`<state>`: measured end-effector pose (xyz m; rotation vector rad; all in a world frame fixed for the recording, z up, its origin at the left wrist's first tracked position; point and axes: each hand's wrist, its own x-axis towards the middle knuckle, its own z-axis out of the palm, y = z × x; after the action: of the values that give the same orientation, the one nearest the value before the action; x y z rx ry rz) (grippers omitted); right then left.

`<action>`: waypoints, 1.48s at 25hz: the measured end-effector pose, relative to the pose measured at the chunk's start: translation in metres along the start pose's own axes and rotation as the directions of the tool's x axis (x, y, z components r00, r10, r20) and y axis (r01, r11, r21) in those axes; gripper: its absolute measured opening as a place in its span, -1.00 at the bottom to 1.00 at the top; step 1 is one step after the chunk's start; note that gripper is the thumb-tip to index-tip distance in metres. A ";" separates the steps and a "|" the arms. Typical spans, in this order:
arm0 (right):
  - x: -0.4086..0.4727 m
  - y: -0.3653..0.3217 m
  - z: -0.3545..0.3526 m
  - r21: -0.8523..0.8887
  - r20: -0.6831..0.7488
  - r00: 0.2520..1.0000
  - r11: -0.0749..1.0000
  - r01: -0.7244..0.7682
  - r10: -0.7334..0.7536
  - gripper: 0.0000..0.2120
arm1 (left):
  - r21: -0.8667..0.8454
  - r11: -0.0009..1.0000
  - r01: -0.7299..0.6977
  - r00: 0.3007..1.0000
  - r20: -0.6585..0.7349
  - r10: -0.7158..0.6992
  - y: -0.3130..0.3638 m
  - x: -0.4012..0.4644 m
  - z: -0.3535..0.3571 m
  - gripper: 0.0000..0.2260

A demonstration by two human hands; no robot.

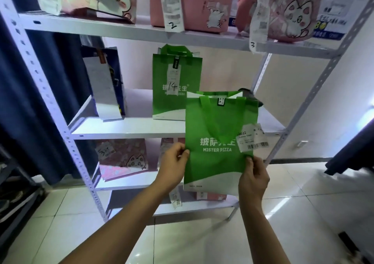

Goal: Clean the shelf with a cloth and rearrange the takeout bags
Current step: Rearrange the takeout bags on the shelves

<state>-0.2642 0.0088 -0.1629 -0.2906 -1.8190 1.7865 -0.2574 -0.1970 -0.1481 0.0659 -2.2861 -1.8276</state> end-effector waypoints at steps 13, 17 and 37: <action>-0.104 0.090 0.012 -0.112 0.097 0.955 0.957 -0.269 0.280 -0.77 | -0.164 0.948 0.273 0.950 -0.108 -0.292 -0.107 -0.083 -0.033 -0.85; -0.118 0.120 0.006 -0.176 0.123 0.926 0.926 -0.334 0.357 -0.69 | -0.207 0.908 0.364 0.912 -0.121 -0.393 -0.133 -0.099 -0.028 -0.83; -0.092 0.201 0.182 -0.250 0.655 0.673 0.939 -0.235 0.342 -0.76 | -0.450 0.817 0.361 0.573 -0.584 -0.575 -0.265 -0.123 -0.088 -0.79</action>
<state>-0.3322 -0.1769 -0.3699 0.0715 -2.5545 2.1770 -0.1463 -0.3215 -0.4033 1.2308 -1.5049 -1.8601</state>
